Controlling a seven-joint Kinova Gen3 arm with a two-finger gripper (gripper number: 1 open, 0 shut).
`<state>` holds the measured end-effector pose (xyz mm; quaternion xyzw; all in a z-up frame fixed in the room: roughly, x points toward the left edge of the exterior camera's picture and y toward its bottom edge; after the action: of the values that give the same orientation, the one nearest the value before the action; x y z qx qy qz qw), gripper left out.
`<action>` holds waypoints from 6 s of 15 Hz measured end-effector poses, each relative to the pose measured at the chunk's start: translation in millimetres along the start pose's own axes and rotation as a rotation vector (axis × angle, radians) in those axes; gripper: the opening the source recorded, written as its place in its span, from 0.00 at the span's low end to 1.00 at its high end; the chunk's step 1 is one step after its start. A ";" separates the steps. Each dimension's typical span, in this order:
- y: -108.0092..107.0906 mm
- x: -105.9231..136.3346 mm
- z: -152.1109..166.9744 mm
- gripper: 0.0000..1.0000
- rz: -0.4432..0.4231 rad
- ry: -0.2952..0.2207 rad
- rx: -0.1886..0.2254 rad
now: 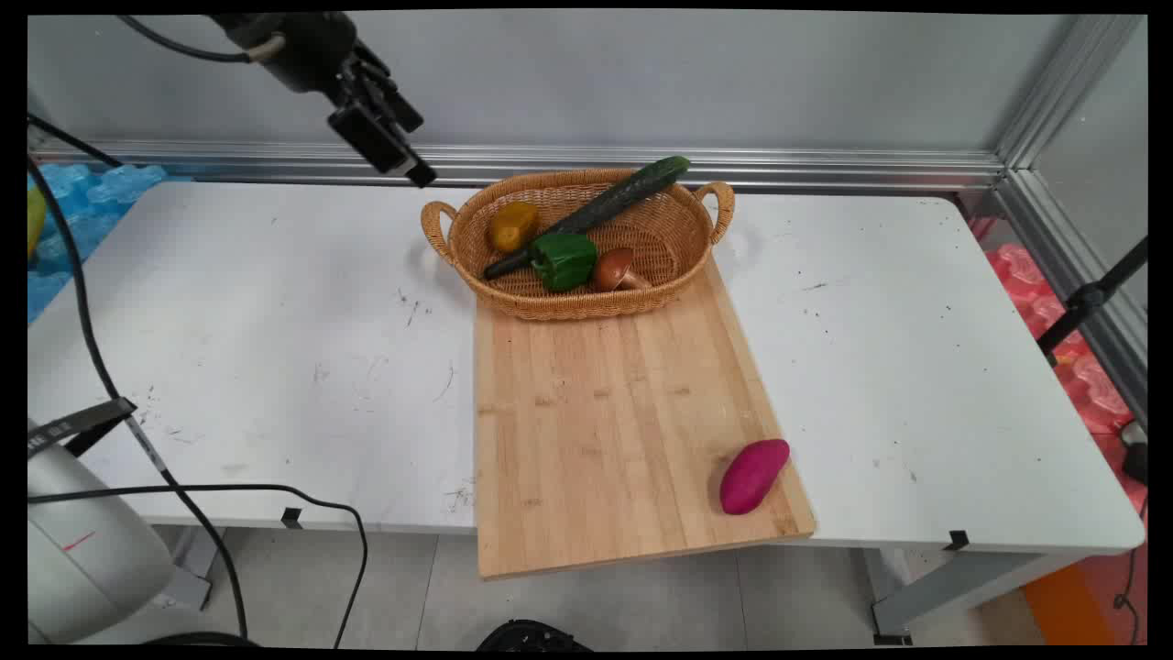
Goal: Pick up the cucumber from the vegetable basket, then place the picked object on the cutting board
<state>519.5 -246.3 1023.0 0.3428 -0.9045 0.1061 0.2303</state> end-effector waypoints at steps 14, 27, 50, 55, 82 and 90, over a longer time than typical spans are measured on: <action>-43.5 53.9 138.3 1.00 -0.142 0.094 0.090; -77.9 85.6 269.9 1.00 -0.210 0.024 0.090; -91.6 139.4 249.4 0.00 -0.085 0.039 0.064; -79.9 170.9 200.4 0.00 -0.075 0.088 0.072; 114.4 99.7 82.7 0.00 0.462 -0.101 -0.352; 150.3 70.8 114.5 0.00 0.620 -0.140 -0.402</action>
<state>332.9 -215.3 952.8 0.0069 -0.9817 -0.0325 0.1876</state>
